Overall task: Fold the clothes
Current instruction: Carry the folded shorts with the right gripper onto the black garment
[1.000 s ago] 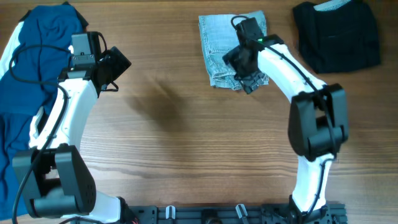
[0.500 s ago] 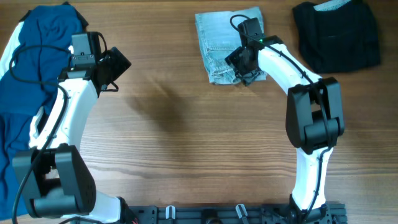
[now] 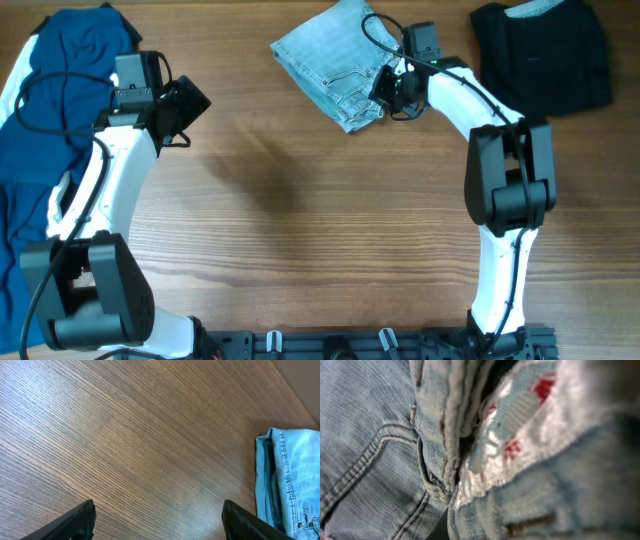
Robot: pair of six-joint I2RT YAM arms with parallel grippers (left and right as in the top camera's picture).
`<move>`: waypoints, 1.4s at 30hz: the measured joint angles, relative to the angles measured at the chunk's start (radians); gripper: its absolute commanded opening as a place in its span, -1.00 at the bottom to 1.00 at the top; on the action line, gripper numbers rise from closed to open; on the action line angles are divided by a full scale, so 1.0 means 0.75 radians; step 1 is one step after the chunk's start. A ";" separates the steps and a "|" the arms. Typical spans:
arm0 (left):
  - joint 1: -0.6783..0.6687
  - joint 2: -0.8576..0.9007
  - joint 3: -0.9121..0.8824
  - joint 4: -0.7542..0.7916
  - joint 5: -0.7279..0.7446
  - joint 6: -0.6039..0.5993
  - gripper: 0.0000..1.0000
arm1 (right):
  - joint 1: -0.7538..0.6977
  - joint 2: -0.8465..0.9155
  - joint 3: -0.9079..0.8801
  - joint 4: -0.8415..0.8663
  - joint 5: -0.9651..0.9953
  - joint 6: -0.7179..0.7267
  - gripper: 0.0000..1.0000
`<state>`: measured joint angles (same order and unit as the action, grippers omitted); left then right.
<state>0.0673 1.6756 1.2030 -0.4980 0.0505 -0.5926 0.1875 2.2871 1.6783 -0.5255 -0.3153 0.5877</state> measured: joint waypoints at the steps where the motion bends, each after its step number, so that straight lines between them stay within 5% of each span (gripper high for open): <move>1: 0.000 0.000 0.000 0.000 0.001 0.000 0.61 | -0.015 -0.007 -0.001 -0.014 -0.028 -0.026 -0.91; 9: 0.000 0.000 0.000 0.001 0.000 0.000 0.62 | -0.166 -0.346 -0.018 -0.115 -0.153 -0.075 -0.92; 18: 0.000 0.000 0.000 0.000 0.000 0.000 0.62 | -0.301 -0.667 -0.019 0.024 -0.167 0.019 -0.91; 34: 0.000 0.000 0.000 0.000 0.000 0.000 0.61 | -0.753 -0.690 -0.019 0.341 -0.158 0.045 -0.91; 42: 0.000 0.000 0.000 0.000 0.000 0.000 0.60 | -0.807 -0.423 -0.018 0.528 -0.159 0.089 -0.92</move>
<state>0.0673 1.6756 1.2030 -0.4980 0.0505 -0.5926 -0.4175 1.9697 1.6650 -0.1295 -0.4343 0.6544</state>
